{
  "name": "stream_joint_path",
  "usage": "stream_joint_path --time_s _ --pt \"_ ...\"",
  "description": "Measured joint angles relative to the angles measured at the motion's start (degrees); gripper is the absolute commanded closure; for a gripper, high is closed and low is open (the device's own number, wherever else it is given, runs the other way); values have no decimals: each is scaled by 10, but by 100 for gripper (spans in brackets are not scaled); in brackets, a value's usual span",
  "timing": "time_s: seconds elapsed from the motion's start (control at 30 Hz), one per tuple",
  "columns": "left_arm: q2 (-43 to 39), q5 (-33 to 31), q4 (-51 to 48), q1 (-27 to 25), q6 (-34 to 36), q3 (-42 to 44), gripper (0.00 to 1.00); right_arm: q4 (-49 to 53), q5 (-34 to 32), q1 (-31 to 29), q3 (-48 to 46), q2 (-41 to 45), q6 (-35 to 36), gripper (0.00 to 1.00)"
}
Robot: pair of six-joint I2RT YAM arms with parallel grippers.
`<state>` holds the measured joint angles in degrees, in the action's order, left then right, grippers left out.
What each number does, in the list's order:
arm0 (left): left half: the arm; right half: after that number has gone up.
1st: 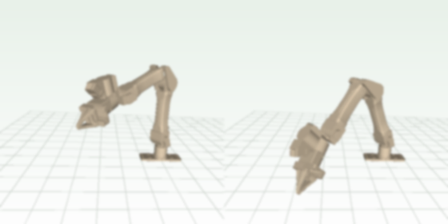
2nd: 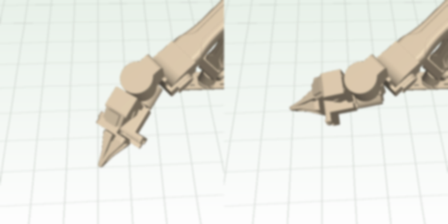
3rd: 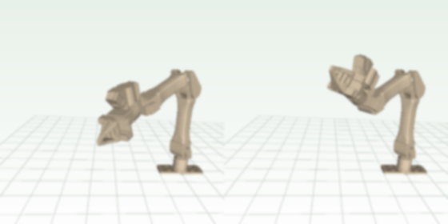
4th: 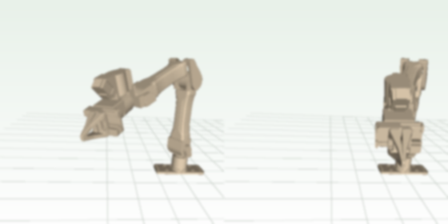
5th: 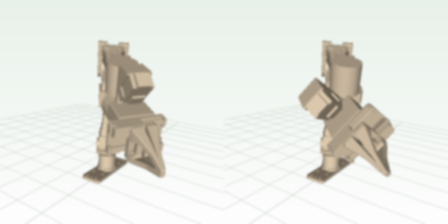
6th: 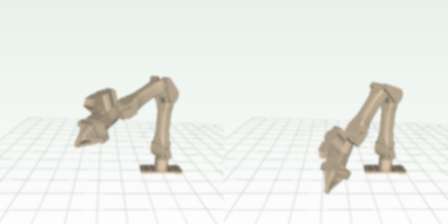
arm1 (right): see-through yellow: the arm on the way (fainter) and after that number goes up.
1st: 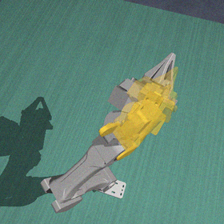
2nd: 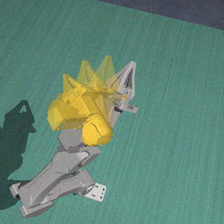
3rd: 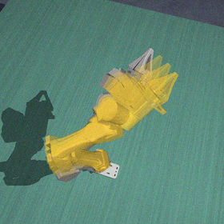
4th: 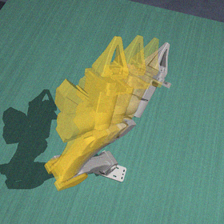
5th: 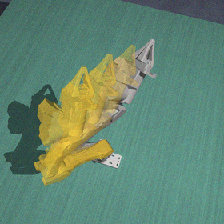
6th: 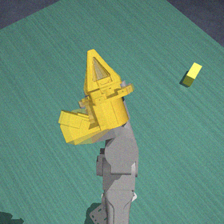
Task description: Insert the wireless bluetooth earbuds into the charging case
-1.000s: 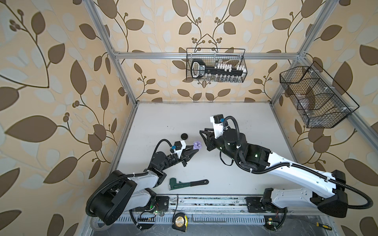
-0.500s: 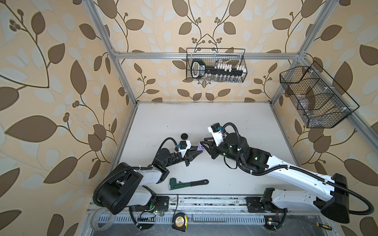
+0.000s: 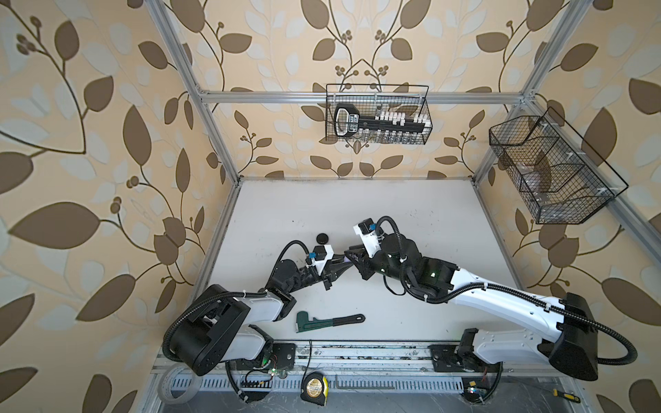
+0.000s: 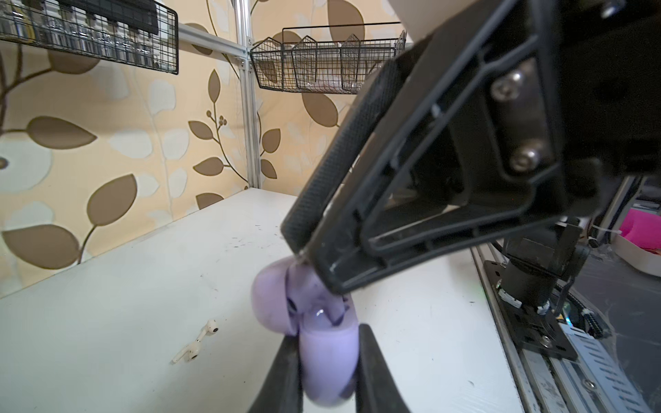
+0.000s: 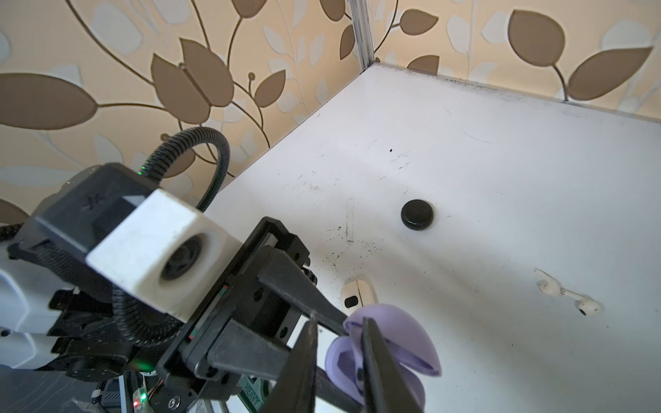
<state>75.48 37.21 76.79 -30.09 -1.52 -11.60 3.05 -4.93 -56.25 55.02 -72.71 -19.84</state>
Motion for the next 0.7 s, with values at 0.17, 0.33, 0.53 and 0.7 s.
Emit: stream_joint_path --time_s 0.17,0.33,0.53,0.7 --pt "-15 -15 -1 0 1 8 100 -5 -11 -15 0 -9 0 78" --pt "-28 -25 -3 0 1 11 100 -8 -18 -18 0 -18 -4 80" --pt "-38 -32 -7 0 2 16 100 -14 -21 -21 -4 -17 -13 78" --pt "-38 -28 -2 0 4 16 100 -15 -26 -35 -13 3 -6 73"
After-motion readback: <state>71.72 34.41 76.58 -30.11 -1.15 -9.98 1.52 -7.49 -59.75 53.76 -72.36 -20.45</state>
